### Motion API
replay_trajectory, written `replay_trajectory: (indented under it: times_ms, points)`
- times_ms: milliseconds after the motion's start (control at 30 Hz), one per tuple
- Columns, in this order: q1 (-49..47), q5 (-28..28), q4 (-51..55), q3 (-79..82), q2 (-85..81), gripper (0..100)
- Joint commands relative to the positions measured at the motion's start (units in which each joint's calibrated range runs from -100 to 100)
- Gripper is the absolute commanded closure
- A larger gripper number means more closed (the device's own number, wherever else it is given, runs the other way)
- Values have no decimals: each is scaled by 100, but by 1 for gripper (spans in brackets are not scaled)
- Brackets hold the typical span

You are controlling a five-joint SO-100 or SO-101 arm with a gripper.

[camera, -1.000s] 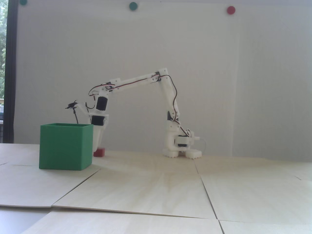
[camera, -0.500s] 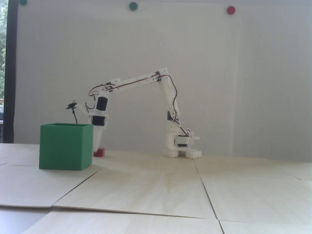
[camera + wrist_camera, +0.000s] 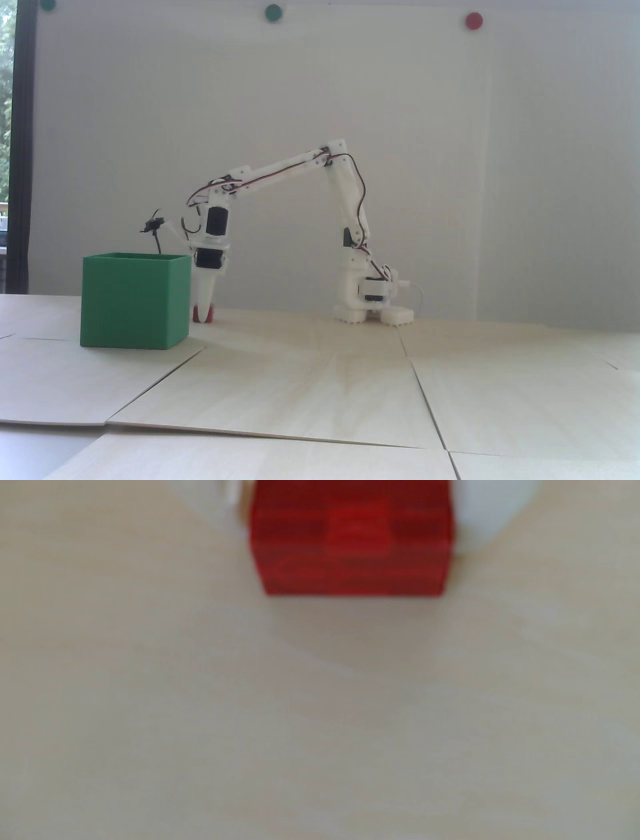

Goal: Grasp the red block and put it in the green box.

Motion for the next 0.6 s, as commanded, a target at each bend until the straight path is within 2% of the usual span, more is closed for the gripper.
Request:
replay_trajectory:
  times_ms: [0, 233, 333, 400, 567]
  points:
    - [-90, 46, -120, 1, -414, 81]
    - [-90, 46, -137, 1, -430, 82]
    - [-90, 41, -112, 1, -469, 99]
    - [-90, 46, -112, 1, -485, 97]
    - [-90, 15, -112, -88, -509, 98]
